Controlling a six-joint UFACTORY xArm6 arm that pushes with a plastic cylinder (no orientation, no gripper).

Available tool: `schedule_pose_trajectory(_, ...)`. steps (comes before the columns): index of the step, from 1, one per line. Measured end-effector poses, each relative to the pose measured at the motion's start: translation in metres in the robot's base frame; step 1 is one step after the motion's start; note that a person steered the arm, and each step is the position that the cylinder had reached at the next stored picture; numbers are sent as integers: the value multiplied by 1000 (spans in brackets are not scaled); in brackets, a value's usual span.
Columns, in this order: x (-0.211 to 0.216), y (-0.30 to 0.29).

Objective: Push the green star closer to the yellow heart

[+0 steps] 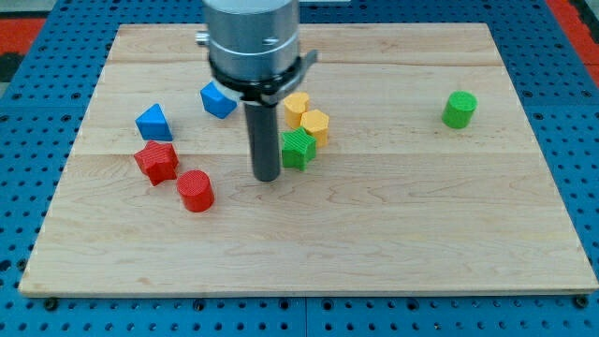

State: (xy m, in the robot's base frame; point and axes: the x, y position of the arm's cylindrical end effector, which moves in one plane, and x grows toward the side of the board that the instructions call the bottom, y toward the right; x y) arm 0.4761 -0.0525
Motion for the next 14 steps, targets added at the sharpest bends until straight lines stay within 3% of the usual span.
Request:
schedule_pose_trajectory(1,0,0)
schedule_pose_trajectory(2,-30,-28)
schedule_pose_trajectory(3,-65,-9)
schedule_pose_trajectory(5,-64,55)
schedule_pose_trajectory(10,-11,120)
schedule_pose_trajectory(12,18,77)
schedule_pose_trajectory(13,0,43)
schedule_pose_trajectory(14,0,48)
